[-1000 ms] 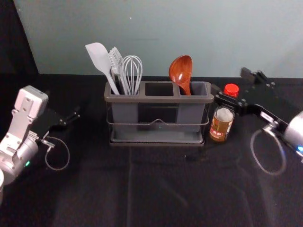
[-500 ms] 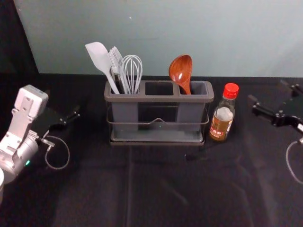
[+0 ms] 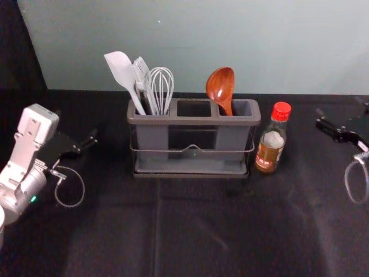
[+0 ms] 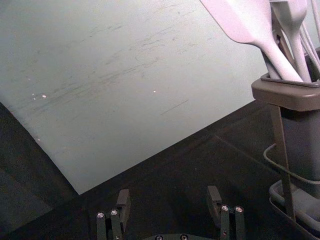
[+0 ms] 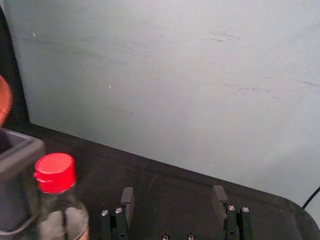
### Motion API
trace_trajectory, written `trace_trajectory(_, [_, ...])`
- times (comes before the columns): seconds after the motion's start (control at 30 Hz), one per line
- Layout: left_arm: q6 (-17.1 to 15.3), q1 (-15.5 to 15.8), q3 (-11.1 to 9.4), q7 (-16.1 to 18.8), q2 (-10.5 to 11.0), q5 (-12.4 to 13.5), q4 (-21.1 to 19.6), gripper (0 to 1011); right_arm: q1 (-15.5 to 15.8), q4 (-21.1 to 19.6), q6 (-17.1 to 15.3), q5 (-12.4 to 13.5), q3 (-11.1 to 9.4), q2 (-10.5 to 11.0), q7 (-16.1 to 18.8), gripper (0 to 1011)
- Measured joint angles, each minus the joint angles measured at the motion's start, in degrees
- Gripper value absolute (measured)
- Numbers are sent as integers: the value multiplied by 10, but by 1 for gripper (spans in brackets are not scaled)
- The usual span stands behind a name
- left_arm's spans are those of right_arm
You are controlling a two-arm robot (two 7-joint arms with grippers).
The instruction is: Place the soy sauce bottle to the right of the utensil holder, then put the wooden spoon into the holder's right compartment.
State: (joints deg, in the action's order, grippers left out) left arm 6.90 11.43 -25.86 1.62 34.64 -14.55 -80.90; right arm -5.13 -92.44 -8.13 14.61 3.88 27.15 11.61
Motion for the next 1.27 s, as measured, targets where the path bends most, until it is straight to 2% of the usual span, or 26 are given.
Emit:
trace_trajectory(0.17, [0,0,0,0,0,0,0,1005,-37,55,36,-34,23,-20,-6,1002])
trace_trajectory(0.2, [0,0,0,0,0,0,0,1005,-47,72,53,-45,29,-27,-8,1002])
trace_trajectory(0.33, [0,0,0,0,0,0,0,1005,-65,109,92,-66,41,-42,-10,1002])
trace_trajectory(0.5, [0,0,0,0,0,0,0,1005,-79,148,139,-83,46,-61,-11,1002])
trace_trajectory(0.77, [0,0,0,0,0,0,0,1005,-84,162,151,-102,43,-77,-19,1002])
trace_trajectory(1.27, [0,0,0,0,0,0,0,1005,-84,162,151,-100,44,-75,-19,1002])
